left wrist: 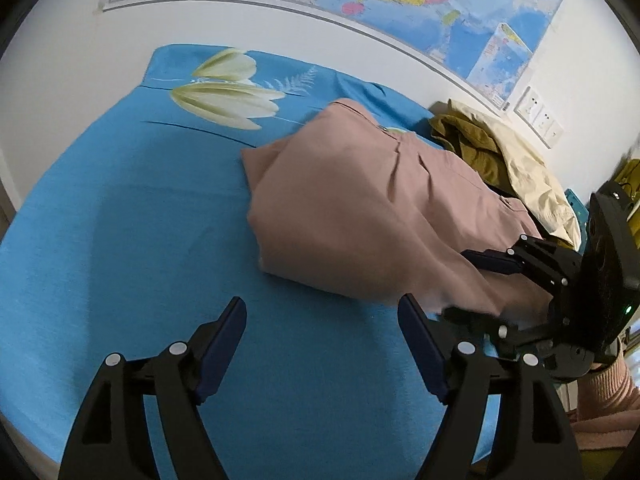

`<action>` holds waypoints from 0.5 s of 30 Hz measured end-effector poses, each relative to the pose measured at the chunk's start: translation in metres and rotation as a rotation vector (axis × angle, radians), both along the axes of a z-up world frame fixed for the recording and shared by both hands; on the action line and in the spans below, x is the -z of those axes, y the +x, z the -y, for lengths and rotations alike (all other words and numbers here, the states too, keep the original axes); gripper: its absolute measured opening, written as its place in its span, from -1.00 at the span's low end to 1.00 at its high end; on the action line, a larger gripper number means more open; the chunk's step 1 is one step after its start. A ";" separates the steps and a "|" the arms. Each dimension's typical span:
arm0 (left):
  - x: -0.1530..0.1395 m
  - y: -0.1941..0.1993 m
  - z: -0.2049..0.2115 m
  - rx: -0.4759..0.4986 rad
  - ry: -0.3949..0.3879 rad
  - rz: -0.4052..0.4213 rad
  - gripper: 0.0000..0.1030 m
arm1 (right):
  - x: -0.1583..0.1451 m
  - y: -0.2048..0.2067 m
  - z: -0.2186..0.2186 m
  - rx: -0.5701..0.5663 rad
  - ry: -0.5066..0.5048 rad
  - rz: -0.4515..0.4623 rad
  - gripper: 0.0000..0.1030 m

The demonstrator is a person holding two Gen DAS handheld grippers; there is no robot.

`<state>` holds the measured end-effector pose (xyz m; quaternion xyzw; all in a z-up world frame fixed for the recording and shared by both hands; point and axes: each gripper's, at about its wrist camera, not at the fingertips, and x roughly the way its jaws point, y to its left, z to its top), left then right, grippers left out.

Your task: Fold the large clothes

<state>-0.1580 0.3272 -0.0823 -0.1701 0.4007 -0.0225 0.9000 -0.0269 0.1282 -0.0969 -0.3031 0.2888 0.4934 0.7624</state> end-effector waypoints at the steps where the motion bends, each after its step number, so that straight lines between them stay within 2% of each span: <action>1: 0.000 0.001 0.003 0.001 0.014 0.002 0.46 | -0.002 0.000 0.000 0.000 0.005 -0.004 -0.14; 3: 0.000 0.004 0.009 0.003 0.044 0.001 0.46 | -0.006 0.001 0.001 0.003 0.025 -0.018 -0.25; 9: 0.001 0.013 0.022 0.030 0.054 0.002 0.46 | -0.014 0.011 0.008 0.023 0.083 -0.092 -0.48; 15: 0.002 0.017 0.030 0.052 0.047 0.008 0.52 | -0.021 0.018 0.013 0.047 0.133 -0.130 -0.58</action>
